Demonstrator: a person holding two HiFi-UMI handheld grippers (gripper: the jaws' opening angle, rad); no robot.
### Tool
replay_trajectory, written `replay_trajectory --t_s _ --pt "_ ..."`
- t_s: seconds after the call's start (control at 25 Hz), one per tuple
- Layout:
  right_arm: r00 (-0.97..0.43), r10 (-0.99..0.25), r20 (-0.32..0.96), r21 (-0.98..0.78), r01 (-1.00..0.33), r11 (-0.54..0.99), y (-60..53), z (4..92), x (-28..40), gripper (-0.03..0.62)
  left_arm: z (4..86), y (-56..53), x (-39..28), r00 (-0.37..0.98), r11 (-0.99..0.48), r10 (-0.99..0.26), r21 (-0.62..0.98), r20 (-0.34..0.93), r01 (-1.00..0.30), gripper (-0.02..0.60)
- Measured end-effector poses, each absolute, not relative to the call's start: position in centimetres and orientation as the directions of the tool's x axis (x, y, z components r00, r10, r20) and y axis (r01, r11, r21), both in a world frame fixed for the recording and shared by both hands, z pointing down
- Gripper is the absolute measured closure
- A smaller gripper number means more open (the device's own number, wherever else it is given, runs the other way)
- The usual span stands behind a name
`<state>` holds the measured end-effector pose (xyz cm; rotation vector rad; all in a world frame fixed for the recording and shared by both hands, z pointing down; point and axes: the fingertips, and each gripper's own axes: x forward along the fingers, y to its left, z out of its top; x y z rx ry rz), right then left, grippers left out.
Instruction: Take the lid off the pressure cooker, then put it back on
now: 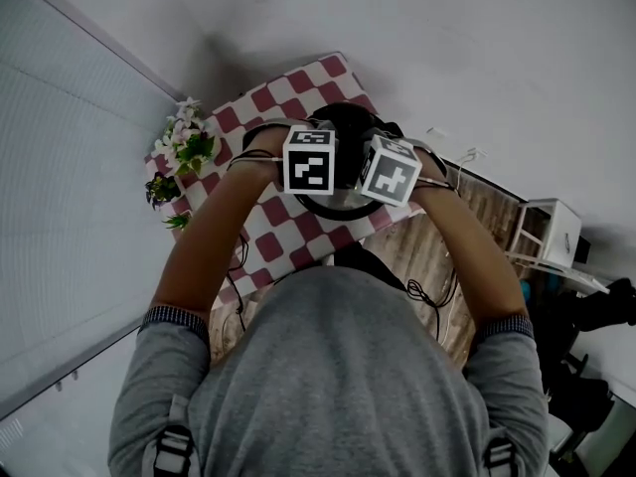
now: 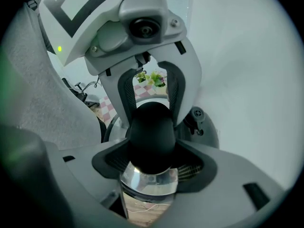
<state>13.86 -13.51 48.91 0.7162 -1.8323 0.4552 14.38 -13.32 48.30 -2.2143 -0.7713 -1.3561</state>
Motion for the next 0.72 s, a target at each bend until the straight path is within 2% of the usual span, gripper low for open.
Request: replay_trajectory --t_s 0.72 --pt "-0.299 -0.224 0.927 -0.044 -0.682 0.730 -14.8 52.6 17.4 0.301 51.8 -14.7 17.9 0.310 -0.747 0.283 0.006 0.907 0.665 0.281"
